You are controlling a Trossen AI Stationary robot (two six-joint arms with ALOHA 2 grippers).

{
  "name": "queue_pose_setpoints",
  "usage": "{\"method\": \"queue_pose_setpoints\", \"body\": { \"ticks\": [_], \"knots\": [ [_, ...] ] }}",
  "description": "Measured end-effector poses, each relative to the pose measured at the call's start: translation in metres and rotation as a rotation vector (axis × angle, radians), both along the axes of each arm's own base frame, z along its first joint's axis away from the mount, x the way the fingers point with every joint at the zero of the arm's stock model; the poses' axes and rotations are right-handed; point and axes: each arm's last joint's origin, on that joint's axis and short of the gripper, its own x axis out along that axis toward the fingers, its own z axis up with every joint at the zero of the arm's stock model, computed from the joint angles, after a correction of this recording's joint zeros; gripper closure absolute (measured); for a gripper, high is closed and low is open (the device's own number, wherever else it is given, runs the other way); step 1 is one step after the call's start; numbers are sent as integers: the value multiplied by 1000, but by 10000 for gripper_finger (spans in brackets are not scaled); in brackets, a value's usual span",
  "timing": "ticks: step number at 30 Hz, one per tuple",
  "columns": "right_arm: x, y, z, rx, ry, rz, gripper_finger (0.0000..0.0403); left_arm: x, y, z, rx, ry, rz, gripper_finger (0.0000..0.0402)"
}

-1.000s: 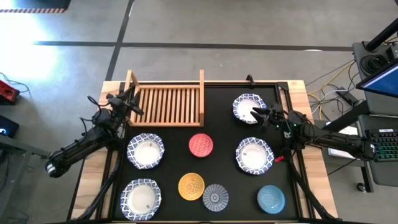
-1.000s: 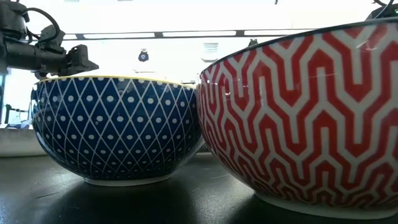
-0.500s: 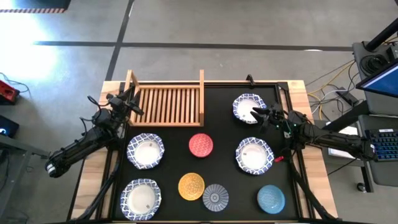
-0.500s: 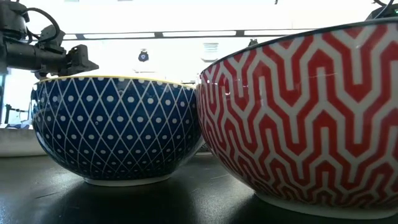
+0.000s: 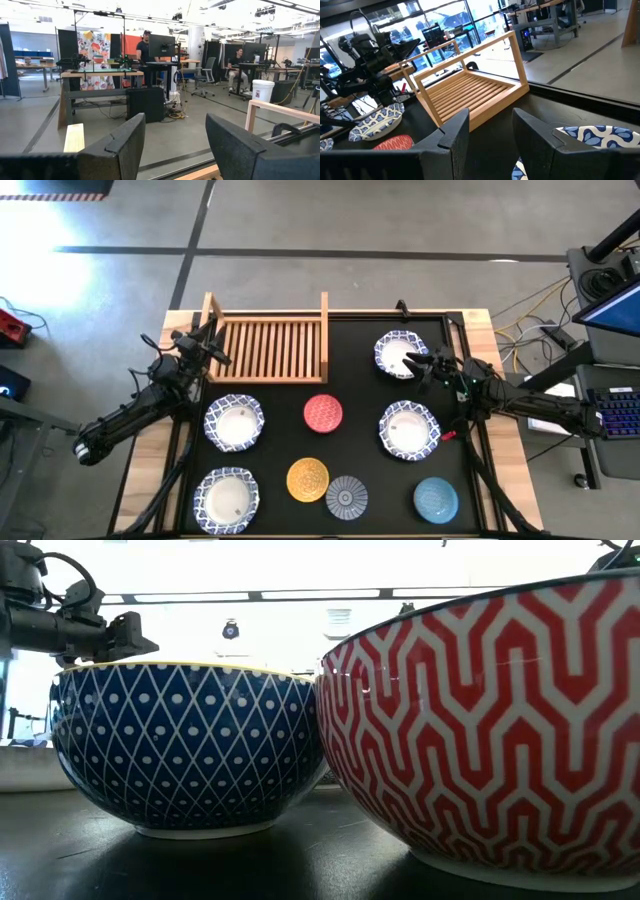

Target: Place and stack bowls onto a shelf

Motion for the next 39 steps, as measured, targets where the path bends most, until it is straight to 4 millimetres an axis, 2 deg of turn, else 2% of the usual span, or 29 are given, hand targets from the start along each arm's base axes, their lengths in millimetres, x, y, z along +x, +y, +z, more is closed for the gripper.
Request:
{"method": "queue_pose_setpoints", "body": {
  "ticks": [33,39],
  "knots": [
    [0,0,0,0,0,0,264,0,0,1,5,-14,-22,209],
    [0,0,0,0,0,0,264,0,-5,18,37,-76,-157,209]
  ]
}}
